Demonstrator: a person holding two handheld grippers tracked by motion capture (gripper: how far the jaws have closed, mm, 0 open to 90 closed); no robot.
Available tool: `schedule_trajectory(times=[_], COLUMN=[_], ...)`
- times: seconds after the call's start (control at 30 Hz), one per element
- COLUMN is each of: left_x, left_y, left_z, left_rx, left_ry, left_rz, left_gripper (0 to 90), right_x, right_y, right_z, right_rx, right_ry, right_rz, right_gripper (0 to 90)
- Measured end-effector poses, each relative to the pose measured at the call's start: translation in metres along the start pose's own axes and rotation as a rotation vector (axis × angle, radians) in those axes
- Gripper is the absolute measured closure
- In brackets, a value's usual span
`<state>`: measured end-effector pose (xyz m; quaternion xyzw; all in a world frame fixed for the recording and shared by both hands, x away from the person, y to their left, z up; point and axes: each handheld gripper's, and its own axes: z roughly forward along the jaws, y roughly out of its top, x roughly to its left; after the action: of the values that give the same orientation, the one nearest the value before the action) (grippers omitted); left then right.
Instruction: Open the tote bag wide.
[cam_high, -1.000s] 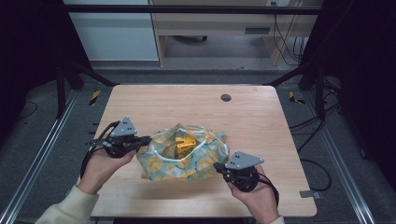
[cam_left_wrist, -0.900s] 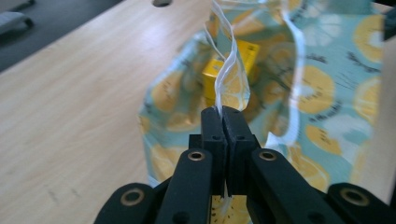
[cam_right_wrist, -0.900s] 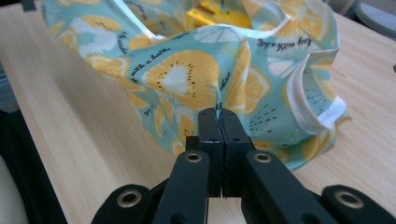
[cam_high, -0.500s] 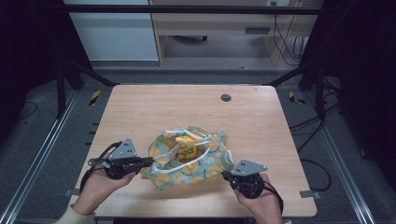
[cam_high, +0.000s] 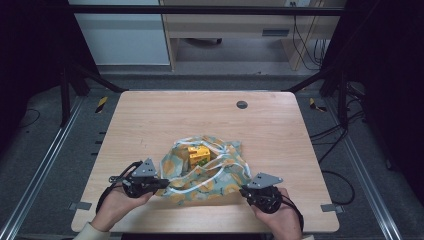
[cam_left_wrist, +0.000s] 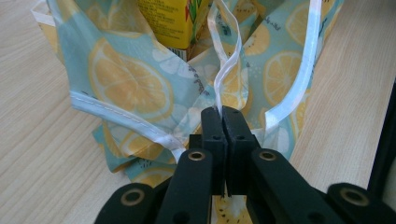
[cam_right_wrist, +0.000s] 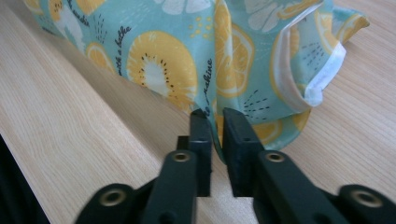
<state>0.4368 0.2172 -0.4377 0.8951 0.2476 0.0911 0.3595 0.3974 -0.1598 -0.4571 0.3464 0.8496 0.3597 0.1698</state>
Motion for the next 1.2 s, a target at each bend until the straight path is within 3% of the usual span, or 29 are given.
schedule_trajectory(times=[0.23,0.5,0.73,0.77,0.8,0.9,0.97,1.2], left_x=[0.001,0.003,0.006,0.006,0.006,0.007,0.007,0.002], left_y=[-0.004,-0.006,-0.008,-0.008,-0.008,-0.009,-0.009,-0.011], left_z=[0.002,0.004,0.003,0.002,0.002,0.000,0.000,0.000], left_rx=[0.006,0.009,0.006,0.003,0.003,0.000,-0.004,0.014], left_ry=[-0.001,-0.002,0.002,0.003,0.003,0.009,0.011,-0.004], left_rz=[-0.001,-0.009,-0.014,-0.018,-0.018,-0.018,-0.019,0.001], left_gripper=[88.7,88.7,88.7,88.7,88.7,88.7,88.7,88.6], right_x=[-0.002,-0.006,-0.020,-0.027,-0.027,-0.032,-0.030,-0.023], right_y=[0.014,0.053,0.066,0.069,0.069,0.071,0.071,0.055], right_z=[-0.010,-0.026,-0.012,-0.001,-0.001,0.012,0.011,-0.010], right_rx=[-0.055,-0.104,-0.081,-0.059,-0.059,-0.023,-0.032,-0.054], right_ry=[-0.002,-0.005,-0.047,-0.062,-0.062,-0.022,-0.020,0.033], right_rz=[0.025,-0.005,0.000,0.008,0.008,0.006,0.000,-0.006], right_gripper=[63.4,53.6,48.7,49.5,49.5,77.5,84.3,88.7])
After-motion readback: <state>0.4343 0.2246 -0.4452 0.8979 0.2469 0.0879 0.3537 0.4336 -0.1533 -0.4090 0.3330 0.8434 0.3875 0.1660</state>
